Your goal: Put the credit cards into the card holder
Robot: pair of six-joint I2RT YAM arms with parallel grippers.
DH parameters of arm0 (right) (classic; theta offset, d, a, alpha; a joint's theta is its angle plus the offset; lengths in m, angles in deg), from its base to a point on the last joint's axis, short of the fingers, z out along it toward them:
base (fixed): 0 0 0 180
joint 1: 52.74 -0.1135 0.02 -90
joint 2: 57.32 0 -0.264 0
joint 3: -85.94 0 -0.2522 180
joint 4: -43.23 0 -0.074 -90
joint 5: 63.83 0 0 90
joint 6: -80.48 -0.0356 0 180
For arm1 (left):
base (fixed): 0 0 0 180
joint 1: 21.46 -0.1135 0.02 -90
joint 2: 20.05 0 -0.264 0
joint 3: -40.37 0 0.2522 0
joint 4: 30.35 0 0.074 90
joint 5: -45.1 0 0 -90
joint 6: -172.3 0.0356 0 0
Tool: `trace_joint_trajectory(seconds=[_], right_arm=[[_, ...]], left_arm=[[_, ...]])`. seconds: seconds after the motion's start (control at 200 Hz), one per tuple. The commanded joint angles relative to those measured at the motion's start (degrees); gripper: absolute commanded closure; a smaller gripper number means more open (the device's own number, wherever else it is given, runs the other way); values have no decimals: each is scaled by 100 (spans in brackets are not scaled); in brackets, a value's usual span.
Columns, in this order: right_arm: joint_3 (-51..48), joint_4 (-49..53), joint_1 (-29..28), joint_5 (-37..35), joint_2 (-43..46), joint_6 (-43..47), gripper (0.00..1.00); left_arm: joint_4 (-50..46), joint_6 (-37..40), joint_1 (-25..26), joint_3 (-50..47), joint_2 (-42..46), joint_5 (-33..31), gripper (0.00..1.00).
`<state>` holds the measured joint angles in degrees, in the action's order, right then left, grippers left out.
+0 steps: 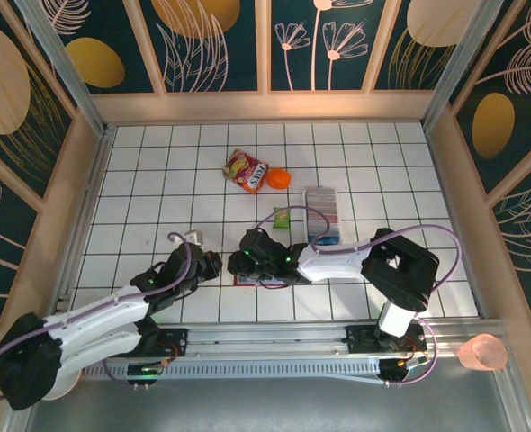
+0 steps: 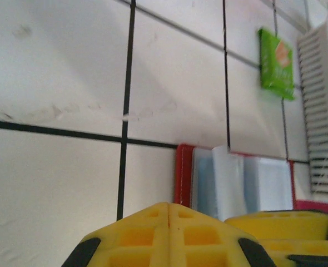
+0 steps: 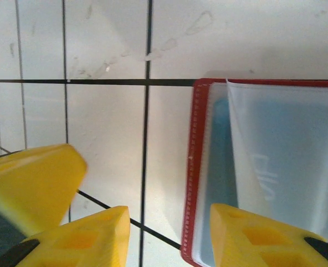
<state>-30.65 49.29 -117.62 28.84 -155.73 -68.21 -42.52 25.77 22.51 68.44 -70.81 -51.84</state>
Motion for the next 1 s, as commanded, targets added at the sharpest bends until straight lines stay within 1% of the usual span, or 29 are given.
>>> trace_joint_trajectory(seconds=[0.0,0.18,0.32,0.42,0.545,0.606,0.646,0.681,0.761,0.836,0.871,0.886,0.921,0.966,0.981,0.996], right_arm=[[302,-581,-55,174,-179,79,58],[925,-763,-10,330,-309,680,58],[1583,-296,166,441,-203,1407,59],[1778,77,382,466,152,2058,59],[1701,700,859,292,937,3292,63],[1530,907,1206,345,1423,4132,64],[1425,1035,1457,566,1760,4932,66],[1296,1162,1605,602,2068,5655,66],[833,1373,1775,428,2790,7515,62],[159,1416,1879,-198,3445,9283,55],[1,1719,2072,-250,3626,10143,53],[-8,1910,2180,-246,3654,10403,50],[72,2465,2548,-125,3635,10810,43],[242,3317,3208,511,3529,11391,41],[281,3561,3303,745,3484,11622,40],[269,3703,3529,874,3459,11824,40]], left_arm=[[-799,-278,39,-117,494,-643,100],[-1470,-531,42,-43,1301,-1092,100],[-1860,-649,38,58,1866,-1429,99],[-1917,-622,41,152,2049,-1387,96],[-1483,-421,35,195,1749,-863,89],[-1053,-242,38,200,1418,-443,84],[-763,-136,39,211,1172,-140,80],[-495,-68,42,226,960,82,77],[-27,69,41,264,454,504,70],[140,155,33,390,18,719,67],[229,181,41,414,-148,831,65],[283,186,42,424,-206,887,64],[419,215,38,420,-326,1012,61],[616,207,41,378,-471,1154,58],[663,213,37,372,-512,1169,57],[687,211,39,364,-555,1181,57]])
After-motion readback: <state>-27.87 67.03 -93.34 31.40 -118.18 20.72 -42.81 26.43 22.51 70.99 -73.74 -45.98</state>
